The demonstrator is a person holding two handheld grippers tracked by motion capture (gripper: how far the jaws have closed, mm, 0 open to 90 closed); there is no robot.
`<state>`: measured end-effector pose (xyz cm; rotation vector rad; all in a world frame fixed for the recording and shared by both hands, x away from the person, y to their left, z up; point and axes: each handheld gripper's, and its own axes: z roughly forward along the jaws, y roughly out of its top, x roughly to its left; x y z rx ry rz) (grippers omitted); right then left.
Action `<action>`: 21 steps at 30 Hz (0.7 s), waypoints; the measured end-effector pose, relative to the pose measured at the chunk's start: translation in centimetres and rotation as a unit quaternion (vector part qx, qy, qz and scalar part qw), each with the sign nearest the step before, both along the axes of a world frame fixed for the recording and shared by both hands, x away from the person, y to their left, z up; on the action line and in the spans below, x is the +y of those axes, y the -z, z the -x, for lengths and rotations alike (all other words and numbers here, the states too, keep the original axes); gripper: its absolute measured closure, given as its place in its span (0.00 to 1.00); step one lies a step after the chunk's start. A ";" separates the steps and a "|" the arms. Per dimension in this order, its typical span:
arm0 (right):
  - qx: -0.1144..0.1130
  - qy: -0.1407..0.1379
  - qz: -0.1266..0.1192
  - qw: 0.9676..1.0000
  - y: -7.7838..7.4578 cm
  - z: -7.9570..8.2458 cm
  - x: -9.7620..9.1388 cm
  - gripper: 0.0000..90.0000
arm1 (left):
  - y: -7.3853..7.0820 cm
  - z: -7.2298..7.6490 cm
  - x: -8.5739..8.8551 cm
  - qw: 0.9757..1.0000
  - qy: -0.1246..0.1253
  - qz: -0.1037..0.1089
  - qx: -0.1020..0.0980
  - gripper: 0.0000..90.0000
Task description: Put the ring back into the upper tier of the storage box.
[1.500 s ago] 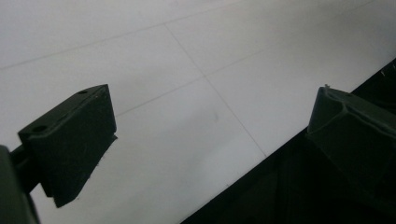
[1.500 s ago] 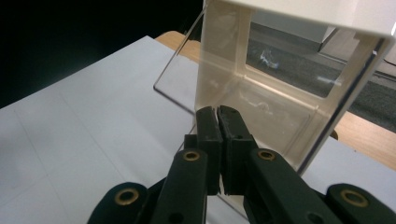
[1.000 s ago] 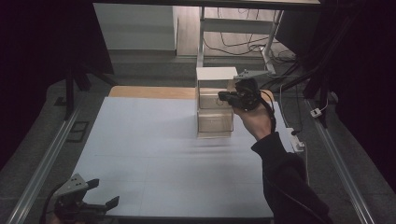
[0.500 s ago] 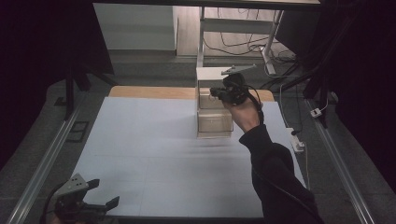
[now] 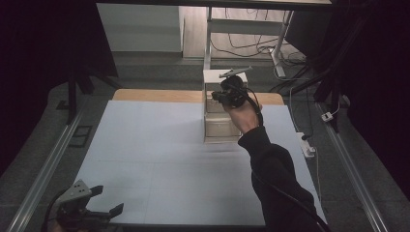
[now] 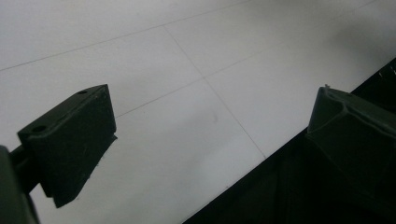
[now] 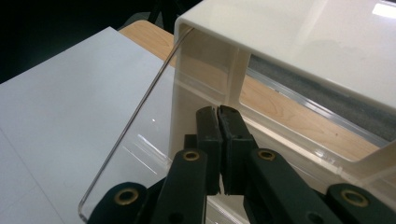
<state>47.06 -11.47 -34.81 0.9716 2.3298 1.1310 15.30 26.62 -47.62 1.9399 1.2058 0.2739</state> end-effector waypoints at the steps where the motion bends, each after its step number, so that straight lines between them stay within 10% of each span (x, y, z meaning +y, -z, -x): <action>1: 0.003 0.004 0.002 1.000 0.2 -0.1 0.2 0.97 | 0.0 0.0 0.0 1.000 0.000 0.000 0.000 0.02; 21: 0.021 0.018 0.024 0.999 1.3 -0.7 0.8 0.93 | 0.0 0.0 0.0 1.000 0.000 -0.001 0.001 0.02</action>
